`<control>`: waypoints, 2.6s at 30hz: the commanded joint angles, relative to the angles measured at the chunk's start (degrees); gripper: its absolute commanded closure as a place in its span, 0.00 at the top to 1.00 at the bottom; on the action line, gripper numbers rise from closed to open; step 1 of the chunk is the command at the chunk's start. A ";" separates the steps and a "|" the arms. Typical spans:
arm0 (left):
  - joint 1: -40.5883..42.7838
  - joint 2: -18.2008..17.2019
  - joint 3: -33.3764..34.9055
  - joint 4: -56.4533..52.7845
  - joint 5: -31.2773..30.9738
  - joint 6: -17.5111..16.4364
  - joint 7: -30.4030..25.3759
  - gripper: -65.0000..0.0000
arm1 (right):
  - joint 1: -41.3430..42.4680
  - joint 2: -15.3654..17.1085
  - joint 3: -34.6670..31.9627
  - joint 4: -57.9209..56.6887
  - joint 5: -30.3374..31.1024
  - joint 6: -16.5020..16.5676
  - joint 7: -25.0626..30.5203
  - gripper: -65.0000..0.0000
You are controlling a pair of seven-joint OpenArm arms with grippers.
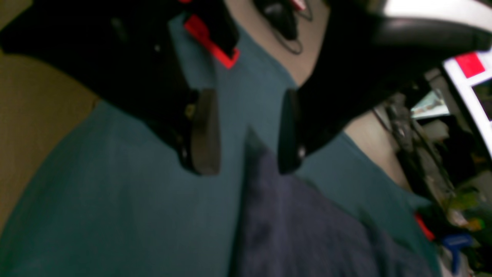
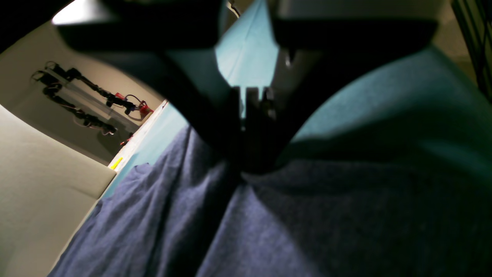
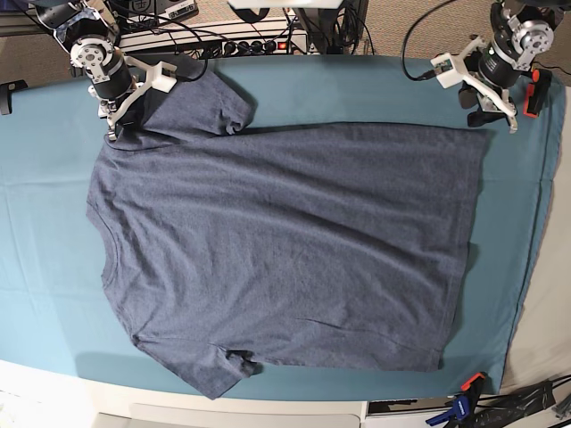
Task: Fold the T-shirt properly
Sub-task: 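Close both grippers on the shirt's shoulder edges near the collar, then lift the shoulder edge with the left gripper and pull it toward the collar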
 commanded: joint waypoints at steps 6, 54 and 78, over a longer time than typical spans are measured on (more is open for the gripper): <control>-3.74 -0.81 -0.42 -6.93 0.33 1.11 -2.03 0.40 | -0.02 0.92 0.48 0.48 0.13 0.11 -0.31 0.00; -19.23 -7.80 14.10 -0.33 -1.95 9.40 9.40 0.00 | 4.11 0.79 7.82 0.76 1.14 -1.75 -4.39 0.00; -20.52 -9.20 2.14 -0.39 -20.24 -9.97 1.77 0.09 | 4.79 0.42 16.94 6.03 7.89 -1.66 -3.23 0.00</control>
